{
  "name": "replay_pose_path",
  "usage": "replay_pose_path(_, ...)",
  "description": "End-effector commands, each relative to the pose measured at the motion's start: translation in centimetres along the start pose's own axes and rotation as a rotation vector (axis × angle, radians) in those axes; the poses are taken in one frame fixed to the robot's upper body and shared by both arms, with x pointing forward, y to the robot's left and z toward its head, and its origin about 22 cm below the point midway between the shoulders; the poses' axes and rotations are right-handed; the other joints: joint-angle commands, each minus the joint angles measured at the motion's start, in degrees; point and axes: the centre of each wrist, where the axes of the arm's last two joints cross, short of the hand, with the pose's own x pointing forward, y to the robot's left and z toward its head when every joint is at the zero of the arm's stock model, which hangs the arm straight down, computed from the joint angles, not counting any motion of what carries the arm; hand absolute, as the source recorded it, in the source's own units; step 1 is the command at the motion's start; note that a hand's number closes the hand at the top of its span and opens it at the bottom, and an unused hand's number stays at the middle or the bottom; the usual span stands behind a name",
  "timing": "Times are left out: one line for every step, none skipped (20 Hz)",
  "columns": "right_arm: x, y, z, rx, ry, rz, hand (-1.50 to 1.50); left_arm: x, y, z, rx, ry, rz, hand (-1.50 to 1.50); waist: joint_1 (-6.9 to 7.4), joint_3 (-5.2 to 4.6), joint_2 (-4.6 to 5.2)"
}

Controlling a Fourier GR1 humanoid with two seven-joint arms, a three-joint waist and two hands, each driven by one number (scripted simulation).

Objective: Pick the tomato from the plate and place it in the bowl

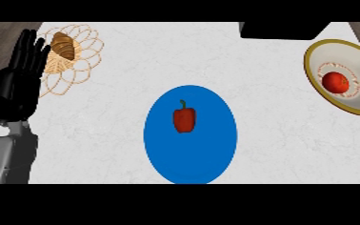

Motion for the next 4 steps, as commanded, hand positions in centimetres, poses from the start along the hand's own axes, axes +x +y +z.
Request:
replay_pose_path(-0.1, -2.2, 1.5, -0.003, -0.018, -0.046, -1.50, 0.5, 0.7, -0.4, 0.015, -0.010, -0.002, 0.00, -0.62, 0.21, 0.12)
replay_pose_path(0.0, -2.8, 1.9, 0.002, -0.006, -0.028, -1.50, 0.1, 0.5, 0.0, 0.011, 0.002, -0.002, 0.00, -0.17, 0.25, 0.10)
replay_pose_path(-0.8, -2.9, 2.6, 0.007, -0.019, -0.040, -1.50, 0.1, 0.5, 0.3, 0.014, -0.004, -0.006, 0.00, -0.61, 0.38, 0.01)
replay_pose_path(0.0, -3.3, 2.3, -0.001, -0.018, -0.045, -1.50, 0.2, 0.6, -0.1, 0.021, -0.002, 0.004, 0.00, -0.22, 0.32, 0.14)
